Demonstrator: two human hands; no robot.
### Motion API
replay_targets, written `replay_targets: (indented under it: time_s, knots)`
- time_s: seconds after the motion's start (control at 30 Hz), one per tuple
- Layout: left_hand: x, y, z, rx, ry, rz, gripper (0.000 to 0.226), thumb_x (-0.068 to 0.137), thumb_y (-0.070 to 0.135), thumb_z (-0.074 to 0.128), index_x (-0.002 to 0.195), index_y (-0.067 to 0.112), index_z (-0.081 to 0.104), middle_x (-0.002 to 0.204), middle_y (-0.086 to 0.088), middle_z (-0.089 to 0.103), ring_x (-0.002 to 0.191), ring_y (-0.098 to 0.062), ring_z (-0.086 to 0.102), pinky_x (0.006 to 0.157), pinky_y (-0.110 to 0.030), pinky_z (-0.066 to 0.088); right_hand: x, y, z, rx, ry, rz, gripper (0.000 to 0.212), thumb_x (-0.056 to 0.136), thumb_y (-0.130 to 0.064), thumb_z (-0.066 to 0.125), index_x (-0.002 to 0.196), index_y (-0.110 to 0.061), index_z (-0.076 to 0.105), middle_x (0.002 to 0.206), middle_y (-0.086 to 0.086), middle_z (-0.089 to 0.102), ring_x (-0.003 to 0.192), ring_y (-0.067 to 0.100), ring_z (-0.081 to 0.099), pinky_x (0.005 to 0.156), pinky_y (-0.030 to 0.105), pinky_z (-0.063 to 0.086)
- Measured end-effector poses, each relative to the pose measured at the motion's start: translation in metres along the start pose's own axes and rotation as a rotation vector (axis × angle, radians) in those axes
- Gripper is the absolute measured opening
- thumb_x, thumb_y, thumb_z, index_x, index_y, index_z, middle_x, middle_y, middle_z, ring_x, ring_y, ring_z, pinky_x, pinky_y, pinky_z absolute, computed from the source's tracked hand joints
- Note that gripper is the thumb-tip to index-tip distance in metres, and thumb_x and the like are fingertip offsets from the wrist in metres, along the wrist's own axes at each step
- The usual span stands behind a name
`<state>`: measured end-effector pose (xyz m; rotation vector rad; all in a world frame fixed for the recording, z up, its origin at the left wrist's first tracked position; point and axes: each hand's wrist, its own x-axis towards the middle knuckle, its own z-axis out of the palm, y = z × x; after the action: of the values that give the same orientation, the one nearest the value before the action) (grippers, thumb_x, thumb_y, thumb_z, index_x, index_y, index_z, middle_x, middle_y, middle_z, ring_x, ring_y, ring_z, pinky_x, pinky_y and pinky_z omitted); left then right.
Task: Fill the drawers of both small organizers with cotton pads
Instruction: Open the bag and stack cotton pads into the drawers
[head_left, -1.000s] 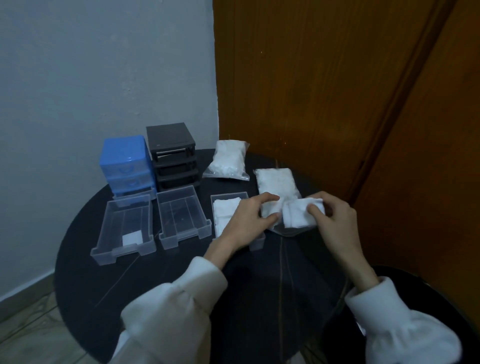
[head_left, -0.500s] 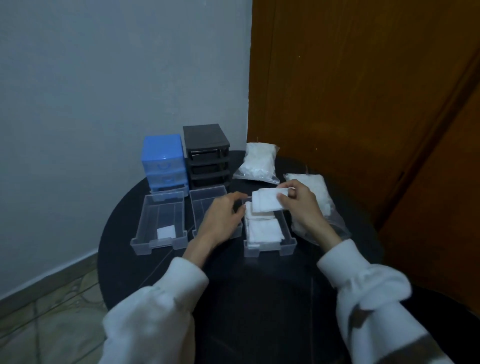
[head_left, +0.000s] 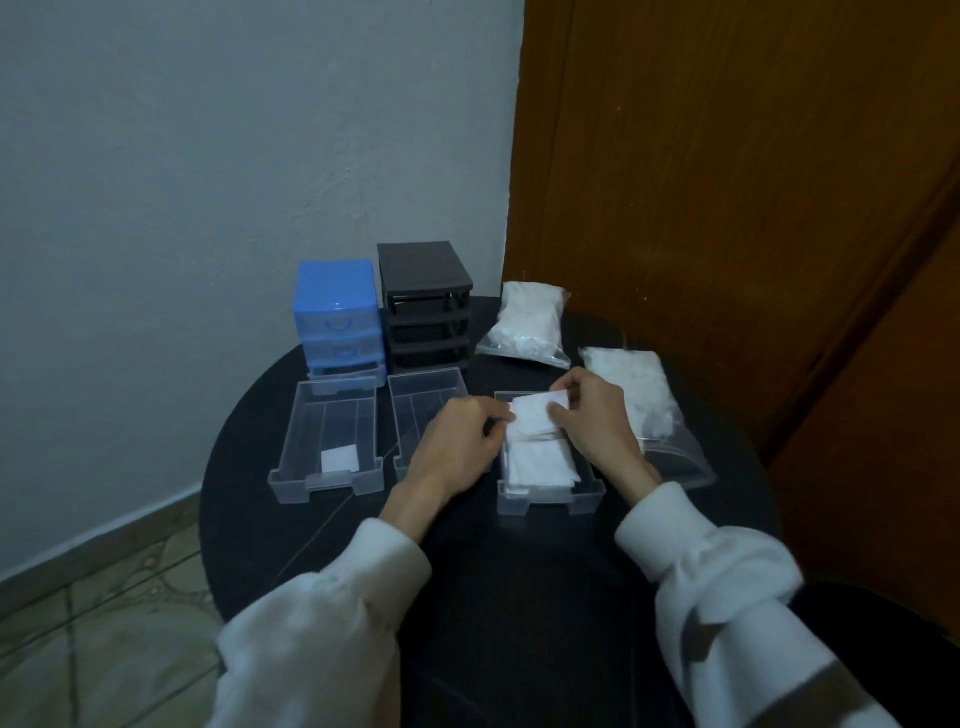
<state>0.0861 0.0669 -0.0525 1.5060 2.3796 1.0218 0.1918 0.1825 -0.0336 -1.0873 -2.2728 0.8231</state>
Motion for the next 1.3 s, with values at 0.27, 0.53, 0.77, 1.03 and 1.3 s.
replay_targets:
  time_s: [0.27, 0.53, 0.77, 1.03, 1.3]
  knots:
    - [0.0, 0.002, 0.001, 0.066, -0.019, 0.051, 0.025, 0.091, 0.013, 0.052, 0.111, 0.011, 0.068, 0.122, -0.003, 0.063, 0.11, -0.018, 0.058, 0.095, -0.038, 0.047, -0.002, 0.0, -0.007, -0.041, 0.128, -0.076, 0.012, 0.088, -0.011, 0.062, 0.099, -0.012, 0.063, 0.092, 0.002, 0.06, 0.081, 0.008, 0.052, 0.07, 0.017, 0.039]
    - [-0.003, 0.001, 0.002, -0.034, 0.024, 0.053, 0.024, 0.092, 0.011, 0.054, 0.111, 0.01, 0.067, 0.112, -0.006, 0.067, 0.099, -0.018, 0.063, 0.091, -0.035, 0.049, 0.009, -0.004, -0.02, 0.289, 0.073, 0.022, 0.013, 0.09, -0.011, 0.058, 0.103, -0.01, 0.062, 0.094, 0.001, 0.06, 0.087, 0.011, 0.056, 0.073, 0.016, 0.047]
    - [-0.003, 0.002, 0.001, -0.142, 0.09, 0.078, 0.026, 0.088, 0.011, 0.059, 0.111, 0.018, 0.069, 0.105, 0.0, 0.069, 0.087, -0.01, 0.063, 0.078, -0.026, 0.049, 0.008, 0.0, -0.006, 0.222, -0.102, 0.094, 0.01, 0.088, -0.01, 0.061, 0.097, -0.014, 0.06, 0.082, 0.001, 0.062, 0.076, 0.008, 0.058, 0.059, 0.014, 0.042]
    - [0.0, 0.0, 0.004, -0.087, 0.112, 0.055, 0.027, 0.085, 0.012, 0.063, 0.112, 0.01, 0.066, 0.115, -0.002, 0.063, 0.102, -0.013, 0.058, 0.085, -0.019, 0.044, 0.008, 0.004, 0.001, 0.078, -0.019, -0.006, 0.015, 0.085, -0.009, 0.065, 0.093, -0.015, 0.054, 0.077, -0.002, 0.055, 0.07, 0.006, 0.051, 0.062, 0.014, 0.04]
    - [0.0, 0.001, 0.003, -0.044, 0.11, 0.064, 0.02, 0.086, 0.011, 0.061, 0.103, 0.002, 0.065, 0.111, -0.007, 0.064, 0.099, -0.017, 0.059, 0.089, -0.031, 0.047, -0.005, 0.004, 0.004, -0.216, 0.092, -0.221, 0.011, 0.091, -0.016, 0.057, 0.099, -0.014, 0.065, 0.109, 0.0, 0.055, 0.09, 0.007, 0.051, 0.077, 0.017, 0.04]
